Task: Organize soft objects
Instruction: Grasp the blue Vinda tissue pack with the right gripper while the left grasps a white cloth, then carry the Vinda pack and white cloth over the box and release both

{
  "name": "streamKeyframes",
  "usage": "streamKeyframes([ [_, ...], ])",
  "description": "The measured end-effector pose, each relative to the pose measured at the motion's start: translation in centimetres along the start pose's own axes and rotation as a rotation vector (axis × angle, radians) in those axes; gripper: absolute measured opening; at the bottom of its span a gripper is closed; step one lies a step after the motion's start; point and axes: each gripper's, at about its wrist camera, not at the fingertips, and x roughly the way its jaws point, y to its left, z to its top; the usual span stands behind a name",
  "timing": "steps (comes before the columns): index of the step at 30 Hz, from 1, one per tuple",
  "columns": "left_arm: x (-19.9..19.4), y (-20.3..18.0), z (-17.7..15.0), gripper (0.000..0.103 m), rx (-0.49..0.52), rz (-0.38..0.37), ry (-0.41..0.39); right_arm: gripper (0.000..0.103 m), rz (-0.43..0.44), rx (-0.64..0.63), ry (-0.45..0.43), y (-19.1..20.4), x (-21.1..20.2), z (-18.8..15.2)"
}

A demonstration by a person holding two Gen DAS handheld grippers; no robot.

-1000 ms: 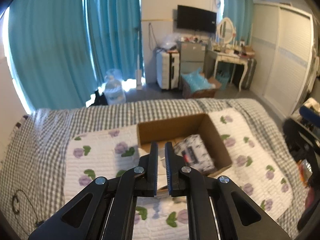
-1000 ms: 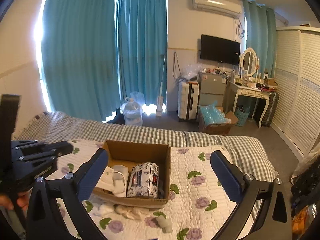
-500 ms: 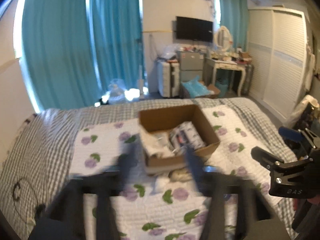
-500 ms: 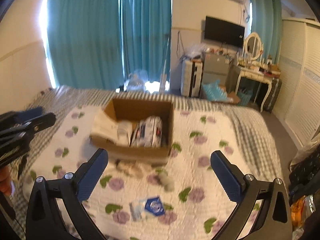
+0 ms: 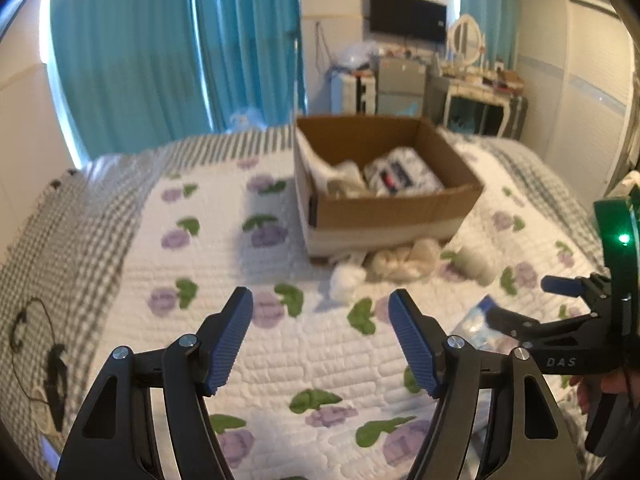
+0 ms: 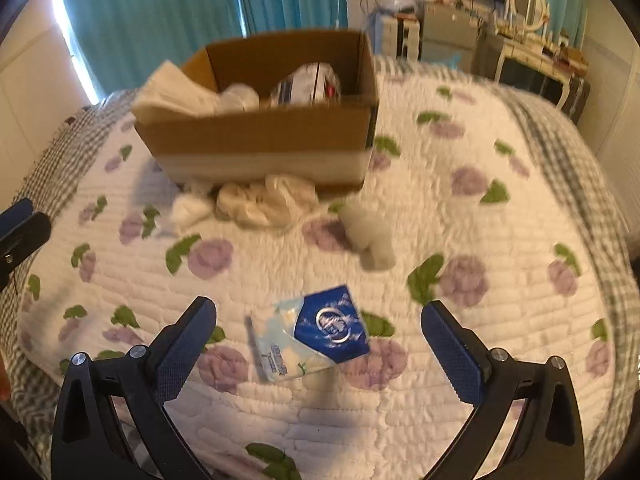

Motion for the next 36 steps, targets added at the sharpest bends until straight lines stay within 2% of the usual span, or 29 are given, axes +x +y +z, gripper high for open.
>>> streamKeyframes([
  [7,5.0,0.1,-1.1,0.072,-0.022,0.0,0.123,0.103,0.03,-0.002,0.105,0.2,4.4,-0.5],
  [11,7.3,0.2,-1.2,0.072,-0.026,-0.005,0.167,0.103,0.032,0.001,0.143,0.0,6.2,-0.4],
  [13,8.5,0.2,-1.1,0.072,-0.029,-0.01,0.179,0.098,0.033,0.007,0.146,-0.2,6.6,-0.2],
  [15,9.6,0.3,-1.0,0.071,-0.03,-0.021,0.19,0.078,0.042,0.006,0.132,-0.3,6.5,0.2],
  [23,13.9,0.3,-0.5,0.071,-0.066,-0.068,0.23,0.077,-0.015,-0.037,0.007,0.4,5.5,4.0],
  [28,16.4,-0.4,-0.6,0.067,-0.065,-0.126,0.27,0.077,-0.013,-0.025,-0.023,0.5,6.2,5.8],
  [29,16.9,-0.6,-0.7,0.065,-0.067,-0.137,0.286,0.077,-0.014,-0.024,-0.022,0.6,6.4,5.8],
  [31,17.4,-0.7,-0.8,0.036,-0.07,-0.149,0.292,0.077,-0.009,-0.026,-0.014,0.8,6.9,5.6],
  [34,17.1,-0.8,-1.1,0.03,-0.07,-0.197,0.279,0.077,-0.01,-0.024,-0.001,0.7,7.0,5.2],
  [36,16.3,-1.0,-1.2,0.029,-0.061,-0.217,0.265,0.077,-0.011,-0.022,-0.004,1.0,6.7,5.0],
])
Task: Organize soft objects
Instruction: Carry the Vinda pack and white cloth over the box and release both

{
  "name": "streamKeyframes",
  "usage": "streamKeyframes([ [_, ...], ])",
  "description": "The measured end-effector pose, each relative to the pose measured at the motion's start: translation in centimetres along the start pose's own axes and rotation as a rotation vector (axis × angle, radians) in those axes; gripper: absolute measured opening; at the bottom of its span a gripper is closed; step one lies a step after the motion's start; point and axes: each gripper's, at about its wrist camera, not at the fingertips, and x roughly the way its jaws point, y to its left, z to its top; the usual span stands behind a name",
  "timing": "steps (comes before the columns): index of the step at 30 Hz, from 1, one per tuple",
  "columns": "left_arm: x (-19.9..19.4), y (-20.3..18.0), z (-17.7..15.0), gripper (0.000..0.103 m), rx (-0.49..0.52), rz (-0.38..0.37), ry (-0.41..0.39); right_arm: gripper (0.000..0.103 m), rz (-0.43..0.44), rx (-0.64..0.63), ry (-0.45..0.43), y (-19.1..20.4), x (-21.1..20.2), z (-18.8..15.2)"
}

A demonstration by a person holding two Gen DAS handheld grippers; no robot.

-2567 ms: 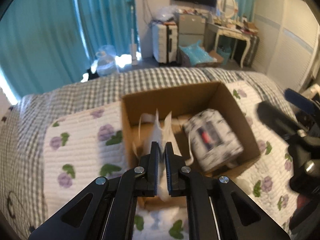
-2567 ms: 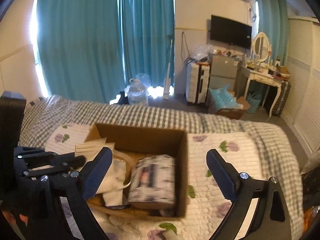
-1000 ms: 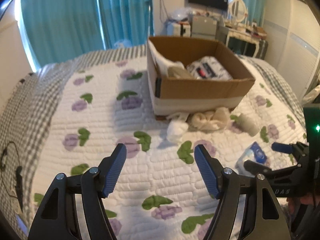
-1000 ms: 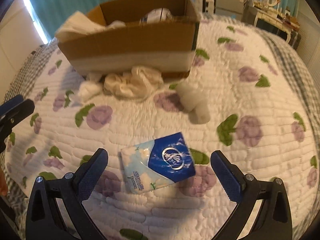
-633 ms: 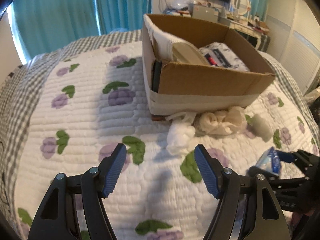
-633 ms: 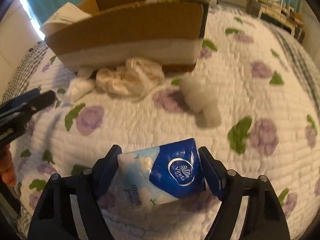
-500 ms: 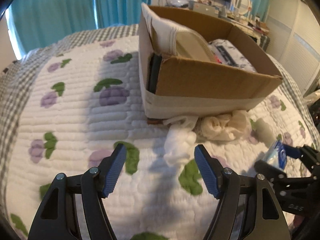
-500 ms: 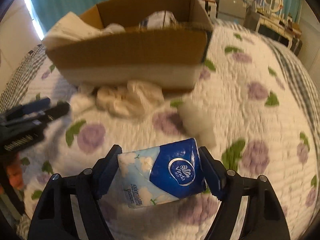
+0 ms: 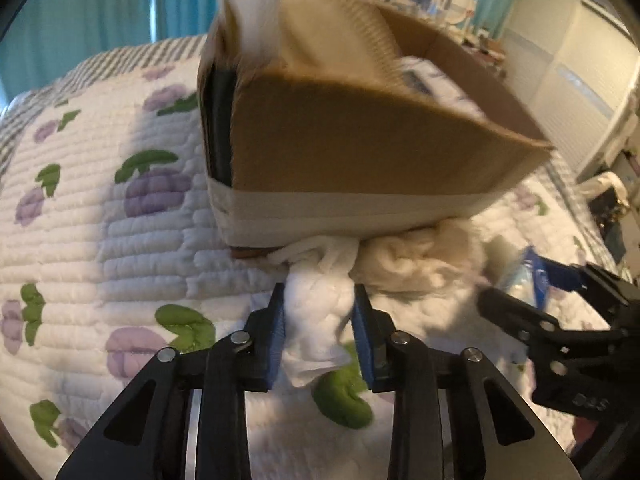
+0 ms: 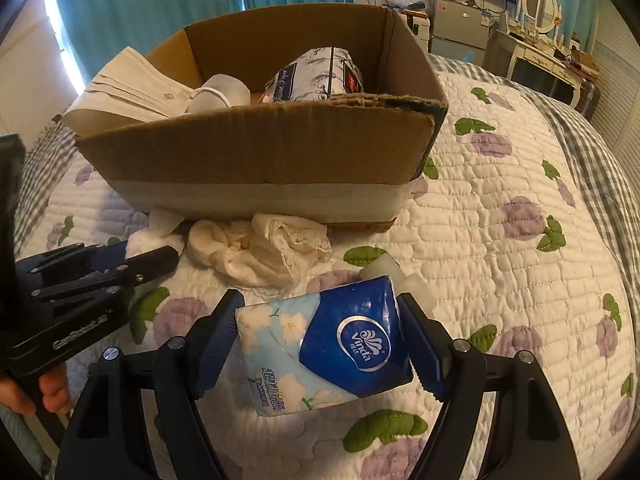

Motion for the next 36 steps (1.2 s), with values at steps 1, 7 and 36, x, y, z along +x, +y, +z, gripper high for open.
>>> streamKeyframes([
  [1,-0.5,-0.2,-0.2,0.029,0.01,-0.014,-0.01,0.077,-0.001,0.001,-0.007,0.0,-0.4,-0.2],
  [7,-5.2,-1.3,-1.2,0.029,0.048,0.006,-0.063,0.077,0.0,0.005,-0.073,0.6,-4.8,-0.2],
  [36,-22.5,-5.8,3.4,0.029,0.115,0.107,-0.37,0.077,0.039,-0.127,-0.45,4.2,-22.8,7.0],
])
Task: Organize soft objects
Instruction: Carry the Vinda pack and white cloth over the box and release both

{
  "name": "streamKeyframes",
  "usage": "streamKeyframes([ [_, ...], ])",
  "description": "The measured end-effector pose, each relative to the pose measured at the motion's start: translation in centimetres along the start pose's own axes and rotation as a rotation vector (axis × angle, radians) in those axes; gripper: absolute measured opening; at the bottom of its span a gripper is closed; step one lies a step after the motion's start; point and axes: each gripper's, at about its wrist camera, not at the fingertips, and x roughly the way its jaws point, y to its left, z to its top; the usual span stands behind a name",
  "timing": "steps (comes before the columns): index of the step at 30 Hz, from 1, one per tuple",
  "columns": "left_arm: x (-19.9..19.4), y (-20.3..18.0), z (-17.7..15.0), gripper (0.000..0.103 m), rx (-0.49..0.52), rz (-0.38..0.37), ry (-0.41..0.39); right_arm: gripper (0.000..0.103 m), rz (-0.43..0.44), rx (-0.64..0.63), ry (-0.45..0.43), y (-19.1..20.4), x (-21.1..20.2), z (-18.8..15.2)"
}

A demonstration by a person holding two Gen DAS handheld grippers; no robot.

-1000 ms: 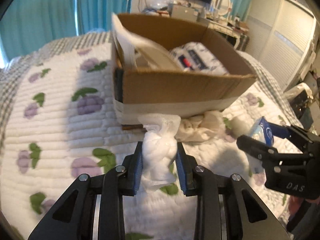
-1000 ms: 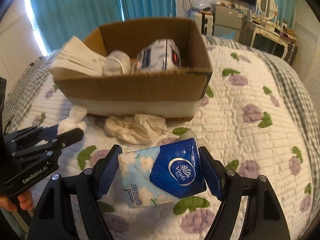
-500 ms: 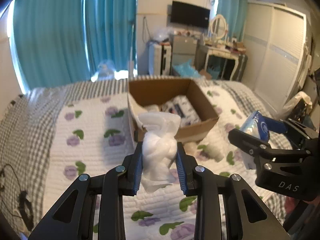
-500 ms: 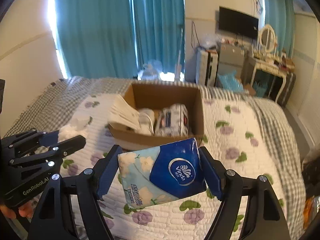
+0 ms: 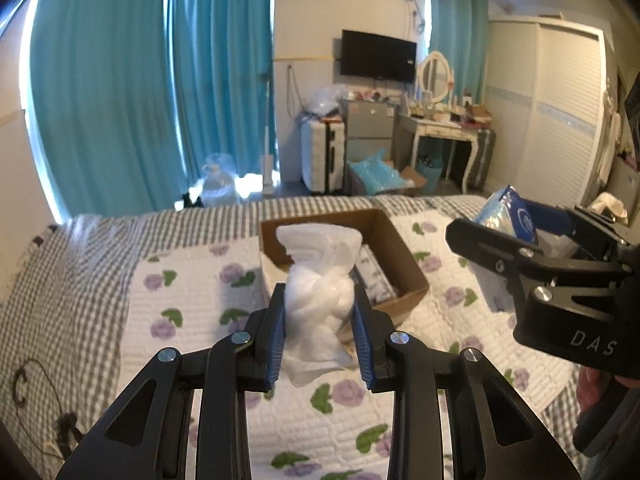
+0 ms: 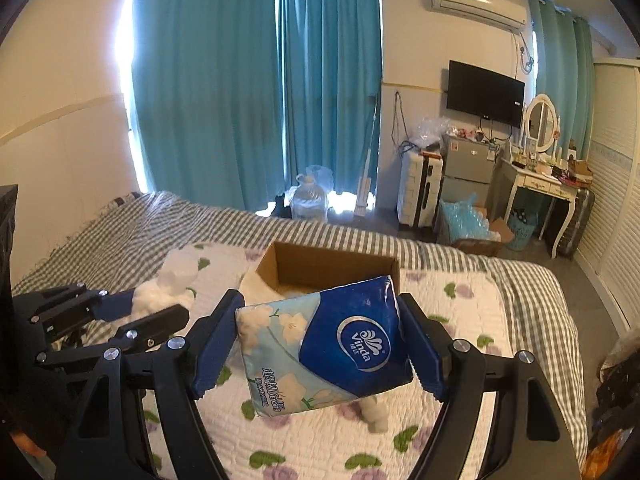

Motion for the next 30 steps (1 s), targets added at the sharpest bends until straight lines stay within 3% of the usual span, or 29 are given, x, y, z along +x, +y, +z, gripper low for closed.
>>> streamKeyframes([
  [5,2.4,0.4,1.8,0.029,0.001,0.0,-0.005,0.077,-0.006,0.004,-0.002,-1.3,3.3,1.7],
  [12,10.0,1.4,4.0,0.029,0.001,-0.008,0.04,0.077,-0.011,0.057,0.059,-4.2,12.1,3.2],
  [21,18.9,2.1,3.9,0.033,0.038,-0.064,0.095,0.077,0.003,0.108,0.126,-5.8,21.5,2.0],
  [23,19.7,2.2,3.8,0.04,0.037,-0.078,0.088,0.081,0.0,0.116,0.139,-6.0,22.8,1.6],
  [25,20.4,2.2,3.7,0.059,0.054,-0.07,0.084,0.094,-0.019,0.117,0.137,-6.1,23.5,1.4],
  [27,20.5,1.9,3.5,0.073,0.07,-0.054,0.067,0.096,-0.03,0.121,0.125,-6.1,23.6,1.4],
  [30,20.1,1.9,3.4,0.075,0.063,-0.02,0.043,0.097,-0.025,0.139,0.118,-6.5,23.0,1.6],
])
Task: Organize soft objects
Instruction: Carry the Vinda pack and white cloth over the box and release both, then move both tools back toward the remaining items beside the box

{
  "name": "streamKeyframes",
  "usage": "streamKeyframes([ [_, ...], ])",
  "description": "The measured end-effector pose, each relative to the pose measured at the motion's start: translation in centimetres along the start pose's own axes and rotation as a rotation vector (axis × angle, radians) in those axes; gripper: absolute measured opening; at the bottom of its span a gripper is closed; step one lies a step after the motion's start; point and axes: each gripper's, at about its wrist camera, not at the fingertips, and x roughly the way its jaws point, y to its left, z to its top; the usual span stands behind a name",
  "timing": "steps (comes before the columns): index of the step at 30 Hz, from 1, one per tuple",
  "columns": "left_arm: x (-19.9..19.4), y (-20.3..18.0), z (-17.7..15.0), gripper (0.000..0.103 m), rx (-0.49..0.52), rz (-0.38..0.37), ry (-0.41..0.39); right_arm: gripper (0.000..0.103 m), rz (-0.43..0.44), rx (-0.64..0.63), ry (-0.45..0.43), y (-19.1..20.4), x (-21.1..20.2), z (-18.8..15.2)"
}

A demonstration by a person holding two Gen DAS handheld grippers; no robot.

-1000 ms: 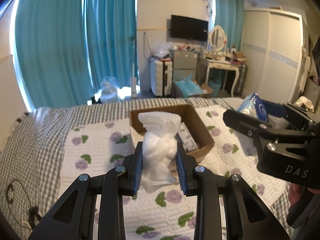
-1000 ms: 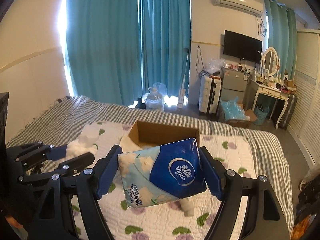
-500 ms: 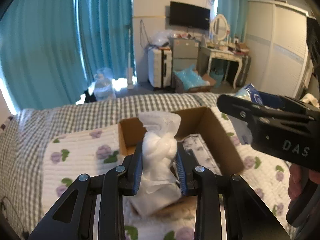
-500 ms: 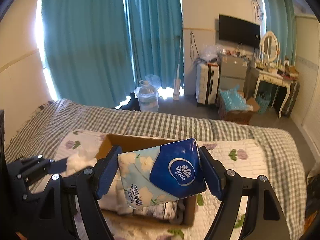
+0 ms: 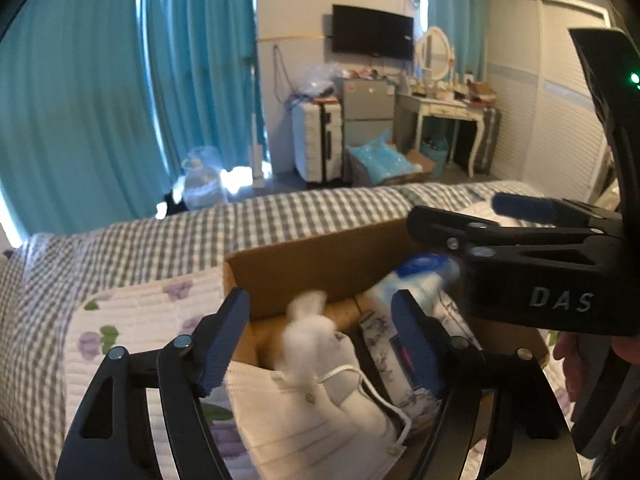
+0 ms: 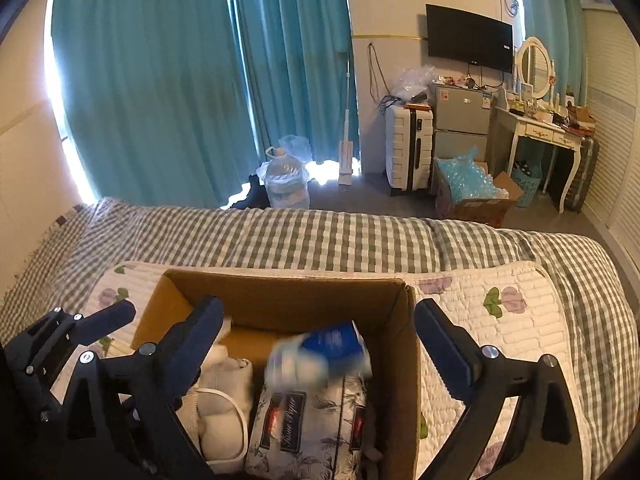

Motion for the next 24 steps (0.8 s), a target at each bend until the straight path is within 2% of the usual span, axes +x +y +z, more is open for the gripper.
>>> streamKeyframes([
  [5,-1.7,0.4,0.4,0.075,-0.021,0.026,-0.019,0.103,-0.044,-0.016,-0.041,-0.2,-3.7,0.9],
  [8,-4.4,0.2,1.1,0.077,-0.023,0.036,-0.035,0.103,-0.058,-0.022,-0.08,-0.1,-7.4,2.1],
  [10,-6.5,0.0,1.7,0.09,-0.031,0.044,-0.054,0.103,-0.067,-0.04,-0.113,0.3,-10.2,2.7],
  [14,-12.4,-0.6,3.0,0.096,-0.055,0.066,-0.133,0.103,-0.085,-0.049,-0.201,0.9,-16.6,3.3],
  [16,-15.2,-0.7,3.6,0.101,-0.062,0.08,-0.173,0.103,-0.084,-0.06,-0.223,1.4,-19.2,3.1],
  [24,-23.9,-1.9,3.2,0.102,-0.071,0.157,-0.278,0.103,-0.119,-0.133,-0.304,3.1,-27.5,0.0],
])
